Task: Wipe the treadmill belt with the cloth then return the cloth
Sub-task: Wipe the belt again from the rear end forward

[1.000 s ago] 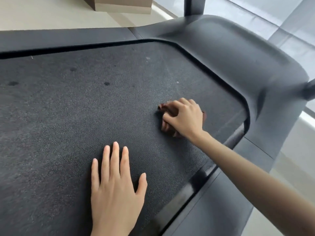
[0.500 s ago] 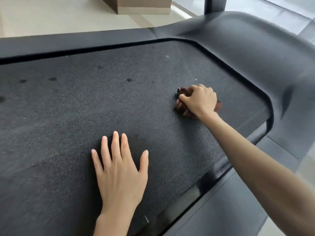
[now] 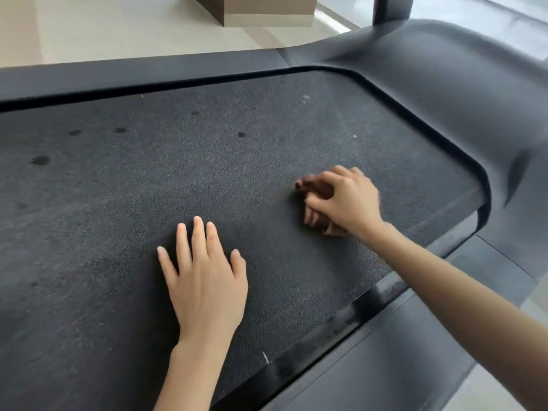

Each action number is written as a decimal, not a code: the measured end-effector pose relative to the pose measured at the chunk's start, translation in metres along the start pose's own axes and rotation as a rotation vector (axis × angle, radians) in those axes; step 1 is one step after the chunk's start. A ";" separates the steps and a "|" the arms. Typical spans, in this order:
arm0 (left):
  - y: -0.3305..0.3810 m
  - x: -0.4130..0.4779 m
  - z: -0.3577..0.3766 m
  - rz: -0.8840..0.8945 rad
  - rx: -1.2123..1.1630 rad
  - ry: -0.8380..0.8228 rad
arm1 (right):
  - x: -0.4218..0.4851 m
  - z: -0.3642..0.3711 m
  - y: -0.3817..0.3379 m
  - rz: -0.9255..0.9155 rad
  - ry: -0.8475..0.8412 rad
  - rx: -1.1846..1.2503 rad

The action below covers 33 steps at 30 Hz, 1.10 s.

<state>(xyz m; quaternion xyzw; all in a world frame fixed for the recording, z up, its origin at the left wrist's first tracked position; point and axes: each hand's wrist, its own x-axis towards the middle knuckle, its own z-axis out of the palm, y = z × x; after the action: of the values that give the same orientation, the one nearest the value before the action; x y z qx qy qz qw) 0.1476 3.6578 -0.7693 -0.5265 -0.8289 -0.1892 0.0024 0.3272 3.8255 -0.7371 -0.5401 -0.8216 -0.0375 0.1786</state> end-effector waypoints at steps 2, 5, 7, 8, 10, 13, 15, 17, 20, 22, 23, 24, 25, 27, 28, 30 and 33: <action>0.003 0.000 0.001 -0.001 0.013 -0.010 | 0.017 -0.002 0.027 0.207 -0.010 -0.056; 0.008 0.001 0.001 -0.022 0.007 -0.015 | 0.024 0.001 0.024 0.334 -0.008 -0.137; 0.009 0.002 0.003 -0.031 0.005 -0.017 | 0.012 0.004 0.000 0.262 0.001 -0.161; 0.009 0.003 0.003 -0.035 0.006 -0.023 | 0.002 0.004 -0.014 0.185 0.009 -0.143; 0.008 0.003 0.004 -0.031 0.004 -0.030 | -0.023 0.002 -0.040 0.001 0.052 -0.061; 0.007 0.002 0.005 -0.030 0.008 -0.032 | -0.049 -0.001 -0.052 -0.218 0.067 0.051; 0.008 0.002 0.004 -0.032 0.008 -0.046 | -0.053 -0.003 -0.039 -0.220 0.053 0.093; 0.009 0.003 0.003 -0.033 0.025 -0.080 | -0.049 -0.005 -0.019 -0.130 0.061 0.055; 0.010 0.003 0.000 -0.029 0.036 -0.109 | -0.031 -0.011 0.027 0.113 0.040 -0.040; 0.010 0.004 0.000 -0.026 0.041 -0.128 | -0.020 -0.016 0.055 0.299 0.022 -0.068; 0.010 0.004 0.000 -0.026 0.041 -0.136 | -0.017 -0.018 0.063 0.365 0.019 -0.077; 0.010 0.004 0.000 -0.026 0.039 -0.136 | -0.015 -0.017 0.064 0.404 0.017 -0.095; 0.011 0.004 -0.001 -0.024 0.040 -0.133 | -0.015 -0.016 0.060 0.417 0.008 -0.125; 0.012 0.004 -0.001 -0.021 0.045 -0.133 | -0.023 -0.016 0.041 0.371 -0.021 -0.172; 0.012 0.004 -0.001 -0.020 0.042 -0.132 | -0.030 -0.017 0.029 0.306 -0.026 -0.176; 0.013 0.004 0.000 -0.028 0.044 -0.136 | -0.052 -0.018 0.001 0.121 0.001 -0.145; 0.013 0.004 0.001 -0.023 0.041 -0.140 | -0.085 -0.018 -0.033 -0.121 0.061 -0.059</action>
<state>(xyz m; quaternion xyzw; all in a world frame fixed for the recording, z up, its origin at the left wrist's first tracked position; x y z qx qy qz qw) 0.1572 3.6661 -0.7652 -0.5289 -0.8366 -0.1350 -0.0471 0.3318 3.7332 -0.7444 -0.4929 -0.8456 -0.0887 0.1848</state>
